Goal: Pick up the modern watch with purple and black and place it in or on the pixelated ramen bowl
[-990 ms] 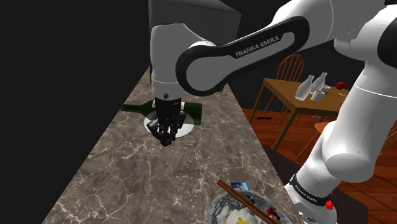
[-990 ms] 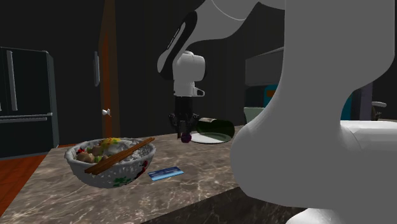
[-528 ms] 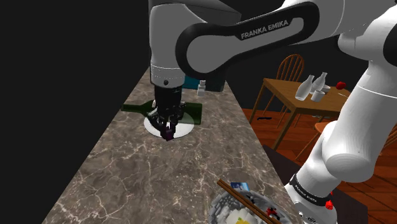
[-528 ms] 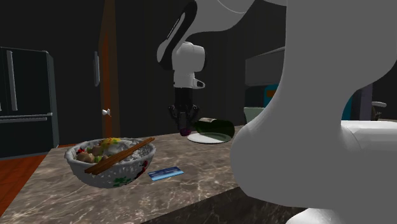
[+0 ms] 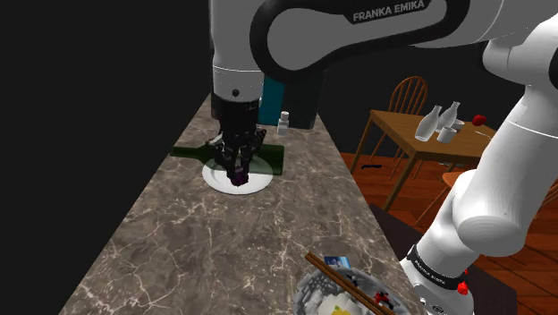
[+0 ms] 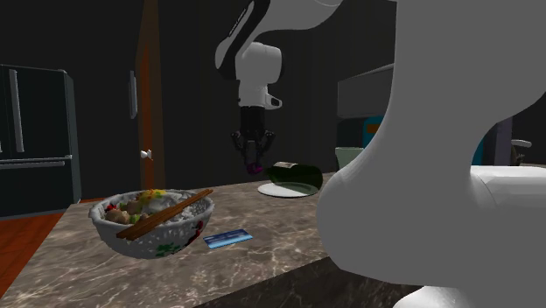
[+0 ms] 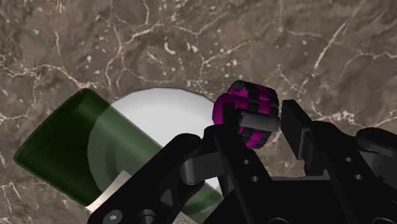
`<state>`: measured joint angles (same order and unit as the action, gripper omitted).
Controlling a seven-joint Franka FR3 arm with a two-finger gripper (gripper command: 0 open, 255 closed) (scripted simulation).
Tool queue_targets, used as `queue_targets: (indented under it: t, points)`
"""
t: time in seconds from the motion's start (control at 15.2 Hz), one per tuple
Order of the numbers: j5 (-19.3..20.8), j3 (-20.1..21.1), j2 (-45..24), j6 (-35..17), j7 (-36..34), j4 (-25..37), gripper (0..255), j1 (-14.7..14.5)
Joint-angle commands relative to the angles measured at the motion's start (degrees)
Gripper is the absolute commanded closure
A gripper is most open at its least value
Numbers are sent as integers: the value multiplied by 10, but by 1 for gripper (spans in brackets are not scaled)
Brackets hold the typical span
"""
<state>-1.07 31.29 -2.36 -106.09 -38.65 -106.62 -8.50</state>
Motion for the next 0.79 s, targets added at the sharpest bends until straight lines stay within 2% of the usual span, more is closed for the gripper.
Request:
queue_targets:
  t: [0.0,0.73]
  points:
    - [0,0,1,17,0,16,255,0]
    - [-1,0,2,101,-2,99,255,0]
